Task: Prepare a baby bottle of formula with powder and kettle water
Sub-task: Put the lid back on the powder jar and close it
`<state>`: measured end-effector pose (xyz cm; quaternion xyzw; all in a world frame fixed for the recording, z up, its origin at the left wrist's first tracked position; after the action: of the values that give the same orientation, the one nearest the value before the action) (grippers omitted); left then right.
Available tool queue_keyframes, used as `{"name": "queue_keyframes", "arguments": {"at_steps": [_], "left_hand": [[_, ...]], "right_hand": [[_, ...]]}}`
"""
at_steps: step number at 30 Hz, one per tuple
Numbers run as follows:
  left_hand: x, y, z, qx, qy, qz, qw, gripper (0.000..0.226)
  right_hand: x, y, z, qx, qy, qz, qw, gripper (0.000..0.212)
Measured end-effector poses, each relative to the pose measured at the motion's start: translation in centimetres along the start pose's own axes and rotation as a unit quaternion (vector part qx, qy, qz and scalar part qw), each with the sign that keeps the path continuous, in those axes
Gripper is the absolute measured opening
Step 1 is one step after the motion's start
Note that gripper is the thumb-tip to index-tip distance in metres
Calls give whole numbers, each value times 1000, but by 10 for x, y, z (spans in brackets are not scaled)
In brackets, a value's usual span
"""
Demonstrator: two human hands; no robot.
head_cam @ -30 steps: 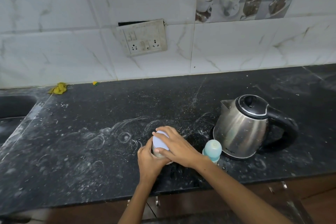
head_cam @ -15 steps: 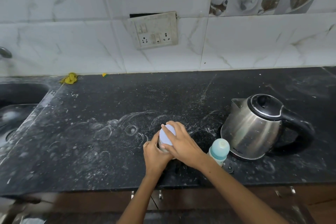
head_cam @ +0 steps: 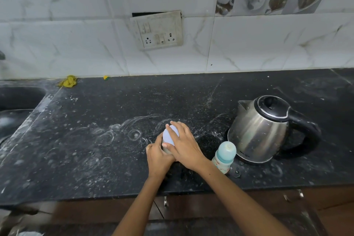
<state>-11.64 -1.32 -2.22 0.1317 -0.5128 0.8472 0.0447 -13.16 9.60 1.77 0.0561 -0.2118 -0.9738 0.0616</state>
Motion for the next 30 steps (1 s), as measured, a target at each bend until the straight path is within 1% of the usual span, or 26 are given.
{"name": "queue_keyframes", "arguments": {"at_steps": [2, 4, 6, 7, 8, 11, 12, 14, 16, 19, 21, 23, 24, 30], "left_hand": [[0, -3, 1, 21, 27, -17, 999, 74], [0, -9, 4, 43, 39, -38, 998, 84], [3, -16, 10, 62, 32, -47, 996, 104], [5, -20, 14, 68, 29, -48, 996, 111], [7, -26, 17, 76, 29, -57, 995, 113], [11, -40, 23, 115, 39, -95, 988, 106], [10, -45, 22, 131, 53, -103, 985, 107], [12, -49, 19, 162, 79, -101, 978, 111], [15, -53, 17, 178, 92, -96, 975, 110], [21, -55, 16, 201, 93, -93, 971, 100], [22, -55, 16, 211, 92, -92, 969, 95], [22, -55, 17, 206, 89, -90, 970, 91], [23, -55, 17, 200, 85, -89, 972, 90], [21, -53, 23, 156, 66, -97, 981, 88]], "right_hand": [[0, -1, 7, 19, 35, 8, 999, 68], [-5, -5, 23, 33, 51, 18, 998, 68], [-12, -14, 46, 28, 36, 19, 999, 64], [-16, -21, 60, 18, 26, 16, 999, 61], [-22, -30, 72, 2, 22, 11, 1000, 59], [-45, -61, 92, -56, 45, -15, 997, 53], [-57, -72, 94, -74, 53, -35, 995, 52], [-70, -86, 92, -97, 61, -67, 991, 56], [-75, -91, 88, -101, 54, -87, 990, 63], [-77, -92, 85, -63, 22, -112, 991, 69], [-77, -96, 84, -28, -3, -121, 992, 61], [-74, -99, 84, 2, -14, -120, 993, 53], [-70, -100, 84, 17, -17, -117, 993, 53], [-40, -100, 91, 88, -34, -90, 991, 57]]}}
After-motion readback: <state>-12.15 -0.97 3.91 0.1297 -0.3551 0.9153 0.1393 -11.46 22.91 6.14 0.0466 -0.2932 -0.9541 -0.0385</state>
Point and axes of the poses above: each hand's wrist, its own x-axis towards the middle knuckle, its own z-axis out of the back of the hand, y = z × x, the point moved 4 cm from there along x, towards the middle knuckle, and after that the axes turned 15 degrees about -z, right-handed, at the moved point
